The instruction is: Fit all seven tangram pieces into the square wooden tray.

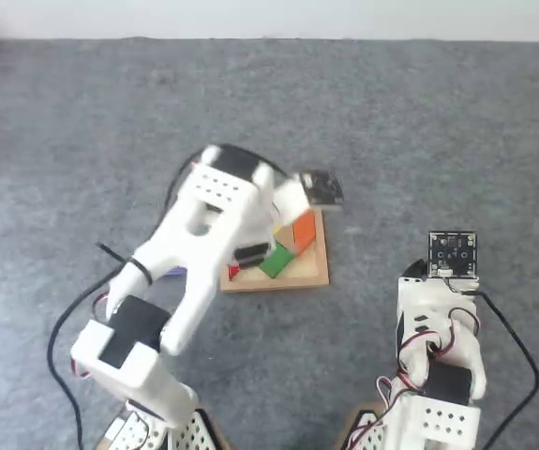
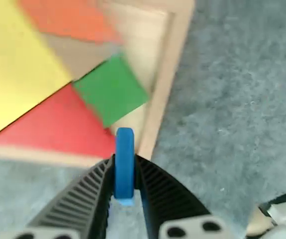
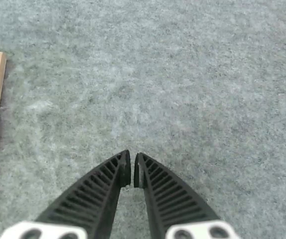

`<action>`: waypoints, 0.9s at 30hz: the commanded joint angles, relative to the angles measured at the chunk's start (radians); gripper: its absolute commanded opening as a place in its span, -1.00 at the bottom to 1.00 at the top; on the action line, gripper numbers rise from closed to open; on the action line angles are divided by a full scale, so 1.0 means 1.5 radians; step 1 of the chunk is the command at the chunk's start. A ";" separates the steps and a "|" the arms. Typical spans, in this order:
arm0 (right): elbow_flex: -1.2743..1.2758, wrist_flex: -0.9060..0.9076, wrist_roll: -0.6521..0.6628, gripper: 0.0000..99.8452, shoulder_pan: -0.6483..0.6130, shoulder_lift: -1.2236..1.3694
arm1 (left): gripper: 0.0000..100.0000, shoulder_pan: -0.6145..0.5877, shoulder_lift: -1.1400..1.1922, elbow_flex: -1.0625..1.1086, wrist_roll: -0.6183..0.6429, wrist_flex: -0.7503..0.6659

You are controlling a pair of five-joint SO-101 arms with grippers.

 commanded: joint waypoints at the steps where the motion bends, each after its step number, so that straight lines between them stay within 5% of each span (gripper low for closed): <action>1: 0.011 -0.003 0.007 -0.94 0.007 -0.012 | -0.98 0.024 -0.039 0.055 -0.029 -0.059; 27: 0.011 -0.003 0.007 -0.94 0.007 -0.012 | -0.82 0.031 -0.038 0.082 -0.028 -0.099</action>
